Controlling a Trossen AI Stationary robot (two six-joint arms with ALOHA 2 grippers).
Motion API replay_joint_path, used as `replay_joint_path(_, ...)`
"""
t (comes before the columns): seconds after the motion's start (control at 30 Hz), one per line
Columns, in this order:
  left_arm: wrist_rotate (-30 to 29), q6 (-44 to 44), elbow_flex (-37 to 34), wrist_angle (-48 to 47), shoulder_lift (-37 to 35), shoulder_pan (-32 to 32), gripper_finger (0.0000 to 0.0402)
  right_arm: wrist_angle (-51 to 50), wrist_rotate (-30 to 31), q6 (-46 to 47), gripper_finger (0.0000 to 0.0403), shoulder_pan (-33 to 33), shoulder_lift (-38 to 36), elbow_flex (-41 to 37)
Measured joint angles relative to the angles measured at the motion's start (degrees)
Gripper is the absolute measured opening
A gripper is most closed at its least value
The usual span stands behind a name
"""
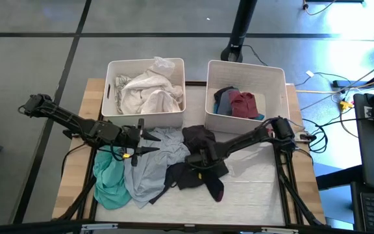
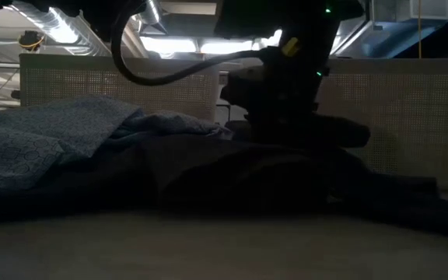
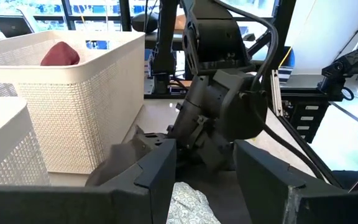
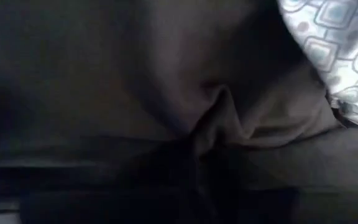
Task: Sort clothes
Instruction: Put the black shorts into the right white bin
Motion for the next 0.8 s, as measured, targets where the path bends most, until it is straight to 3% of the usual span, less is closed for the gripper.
replay_joint_path(0.07,0.0,0.0,0.0,0.0,0.0,0.0,0.0153,0.0,-0.72,-0.02,0.0012,-0.18,0.0,0.0)
replay_joint_path(0.27,0.0,0.0,-0.02,0.0,0.0,0.0,0.0153,-0.31,-0.45,-0.08,0.003,-0.4,0.0,-0.04)
replay_joint_path(0.43,0.0,0.0,-0.02,0.0,0.0,0.0,0.0153,-0.67,-0.3,0.13,0.0008,-0.02,-0.83,-0.09)
replay_joint_path(0.8,0.0,0.0,0.0,-0.02,0.0,0.0,0.0153,-10.94,9.68,0.27,0.0006,3.42,-2.54,7.73)
